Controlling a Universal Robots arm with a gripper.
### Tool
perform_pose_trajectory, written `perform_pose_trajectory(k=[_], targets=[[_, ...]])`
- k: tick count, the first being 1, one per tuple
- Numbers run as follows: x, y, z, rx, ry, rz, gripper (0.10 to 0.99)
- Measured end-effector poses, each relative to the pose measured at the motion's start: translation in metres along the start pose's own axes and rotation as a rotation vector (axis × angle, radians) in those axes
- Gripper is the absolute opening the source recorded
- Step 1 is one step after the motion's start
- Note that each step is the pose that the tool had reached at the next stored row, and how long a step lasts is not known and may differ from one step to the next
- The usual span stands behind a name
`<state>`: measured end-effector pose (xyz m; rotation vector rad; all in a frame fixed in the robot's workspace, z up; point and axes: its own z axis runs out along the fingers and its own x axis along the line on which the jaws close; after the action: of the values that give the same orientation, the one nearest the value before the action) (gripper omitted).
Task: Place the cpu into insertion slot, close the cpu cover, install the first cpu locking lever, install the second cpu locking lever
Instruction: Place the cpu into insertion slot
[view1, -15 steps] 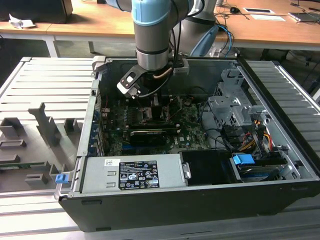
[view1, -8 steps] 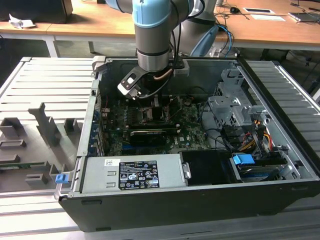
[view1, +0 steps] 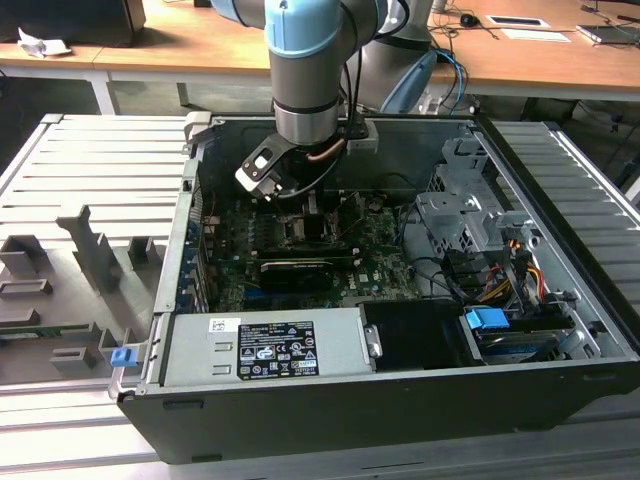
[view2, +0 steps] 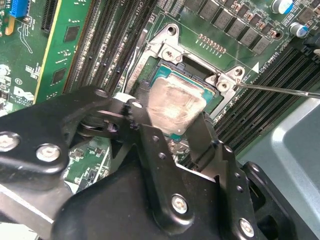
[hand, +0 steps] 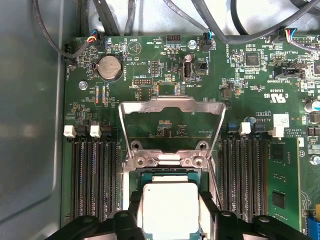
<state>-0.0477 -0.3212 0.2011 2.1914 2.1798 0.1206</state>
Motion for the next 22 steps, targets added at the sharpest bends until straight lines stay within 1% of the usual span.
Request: perform_pose_trajectory(k=[1, 6, 10, 11, 12, 18, 19, 20, 22], targets=[[0.0, 0.0, 0.0, 0.0, 0.0, 0.0, 0.604], [0.0, 0.0002, -0.0006, 0.0, 0.001, 0.0, 0.604], [0.0, 0.0007, 0.0003, 0.0, 0.0007, 0.0, 0.604], [0.0, 0.0007, 0.0003, 0.0, 0.0006, 0.0, 0.592], [-0.0001, 0.0008, 0.0003, 0.0, 0.0006, 0.001, 0.525], [0.0, 0.0018, 0.0006, -0.001, 0.0003, 0.005, 0.525], [0.0001, 0.0018, 0.0007, 0.0, 0.0006, 0.005, 0.537], [0.0, 0.0018, 0.0006, 0.0, 0.0006, 0.005, 0.6], [0.0, 0.0017, 0.0001, 0.0, 0.0001, 0.005, 0.6]])
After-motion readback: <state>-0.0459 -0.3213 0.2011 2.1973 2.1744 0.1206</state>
